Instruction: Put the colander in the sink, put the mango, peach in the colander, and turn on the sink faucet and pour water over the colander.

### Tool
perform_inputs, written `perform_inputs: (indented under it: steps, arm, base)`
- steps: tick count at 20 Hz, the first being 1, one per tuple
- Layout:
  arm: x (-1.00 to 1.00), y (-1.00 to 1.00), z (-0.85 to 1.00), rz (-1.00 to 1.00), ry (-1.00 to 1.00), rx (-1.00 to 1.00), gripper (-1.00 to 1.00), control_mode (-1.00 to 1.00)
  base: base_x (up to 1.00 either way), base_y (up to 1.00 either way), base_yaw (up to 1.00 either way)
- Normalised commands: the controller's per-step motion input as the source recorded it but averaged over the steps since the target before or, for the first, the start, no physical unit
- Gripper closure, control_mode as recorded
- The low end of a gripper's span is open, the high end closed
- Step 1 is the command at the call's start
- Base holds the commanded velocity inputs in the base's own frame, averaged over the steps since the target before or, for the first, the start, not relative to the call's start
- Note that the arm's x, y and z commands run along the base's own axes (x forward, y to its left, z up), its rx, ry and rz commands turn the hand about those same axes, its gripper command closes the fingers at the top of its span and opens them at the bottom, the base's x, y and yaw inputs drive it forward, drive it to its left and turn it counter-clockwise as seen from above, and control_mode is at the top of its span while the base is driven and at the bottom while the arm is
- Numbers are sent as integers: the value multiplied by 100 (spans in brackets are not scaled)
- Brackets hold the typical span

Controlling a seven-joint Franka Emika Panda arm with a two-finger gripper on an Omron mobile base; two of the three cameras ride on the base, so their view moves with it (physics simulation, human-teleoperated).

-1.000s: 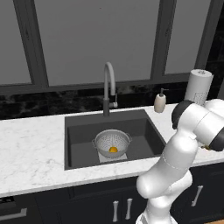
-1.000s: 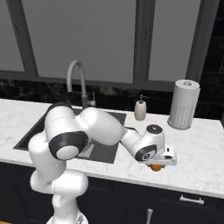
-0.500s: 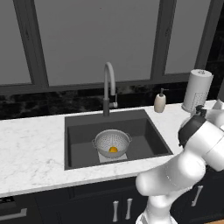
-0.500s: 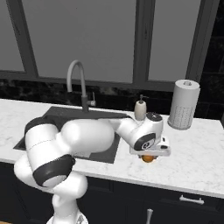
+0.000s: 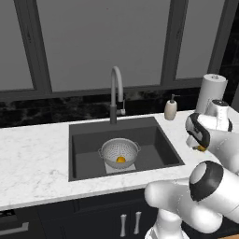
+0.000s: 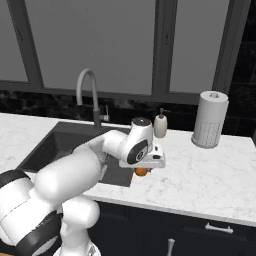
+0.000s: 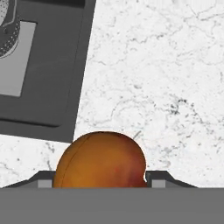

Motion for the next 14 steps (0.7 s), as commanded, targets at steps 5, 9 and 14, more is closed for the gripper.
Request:
perform_inputs:
  steps: [5, 9, 14]
  arm:
    - [-5, 93, 25, 0, 0, 0, 100, -100]
    - [0, 90, 18, 0, 0, 0, 100, -100]
    - [0, 89, 8, 0, 0, 0, 100, -100]
  base:
    - [0, 0, 0]
    - [0, 0, 0]
    - [0, 0, 0]
